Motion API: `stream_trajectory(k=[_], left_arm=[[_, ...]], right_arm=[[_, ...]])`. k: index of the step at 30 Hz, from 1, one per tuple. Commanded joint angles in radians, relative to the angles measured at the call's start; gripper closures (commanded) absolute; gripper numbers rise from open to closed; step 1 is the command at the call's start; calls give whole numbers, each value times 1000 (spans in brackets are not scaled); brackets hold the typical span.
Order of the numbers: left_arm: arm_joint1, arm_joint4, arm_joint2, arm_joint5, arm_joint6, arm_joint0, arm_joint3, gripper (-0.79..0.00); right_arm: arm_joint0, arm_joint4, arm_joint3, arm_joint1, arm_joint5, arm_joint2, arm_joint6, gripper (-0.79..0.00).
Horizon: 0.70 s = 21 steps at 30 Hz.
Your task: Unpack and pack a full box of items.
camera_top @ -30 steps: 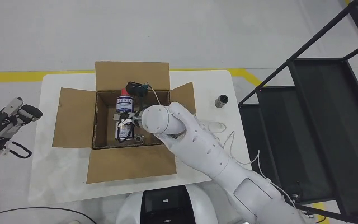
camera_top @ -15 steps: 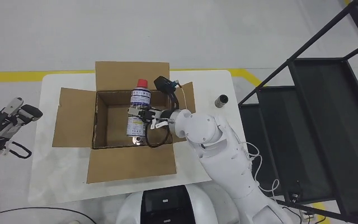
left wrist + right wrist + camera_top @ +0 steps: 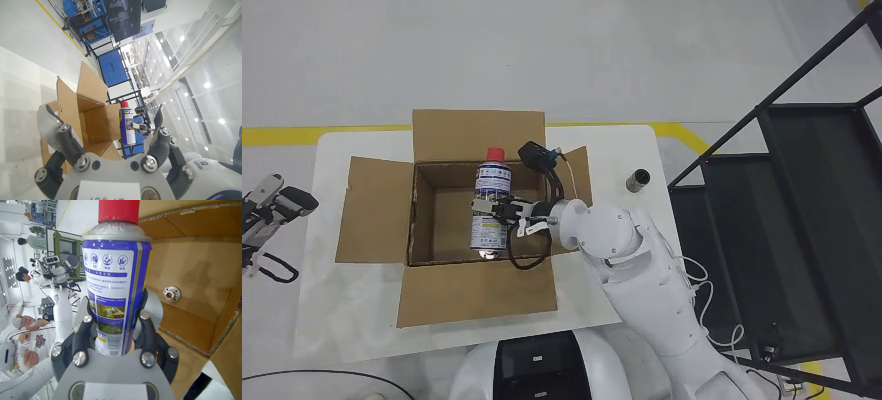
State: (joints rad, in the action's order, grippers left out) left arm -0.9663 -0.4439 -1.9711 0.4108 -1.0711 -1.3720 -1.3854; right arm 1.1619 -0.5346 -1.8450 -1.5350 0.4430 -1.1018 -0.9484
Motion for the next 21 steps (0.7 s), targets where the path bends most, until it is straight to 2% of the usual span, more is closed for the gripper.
stream_trajectory(k=[1,5,8,11,14,21], left_arm=[[0,0,0,0,0,0,0,-785],[0,0,0,0,0,0,0,-785],[0,0,0,0,0,0,0,-785],[0,0,0,0,0,0,0,-785],[0,0,0,0,0,0,0,-785],[0,0,0,0,0,0,0,-785]], right_arm=[[0,0,0,0,0,0,0,0],[6,5,-2,2,-14,-5,8,0],[14,45,-23,14,-58,-71,-28,0],[19,33,-65,33,-81,-168,-86,0],[46,115,-136,48,-96,-298,-116,0],[134,332,-166,71,-123,-589,-58,0]])
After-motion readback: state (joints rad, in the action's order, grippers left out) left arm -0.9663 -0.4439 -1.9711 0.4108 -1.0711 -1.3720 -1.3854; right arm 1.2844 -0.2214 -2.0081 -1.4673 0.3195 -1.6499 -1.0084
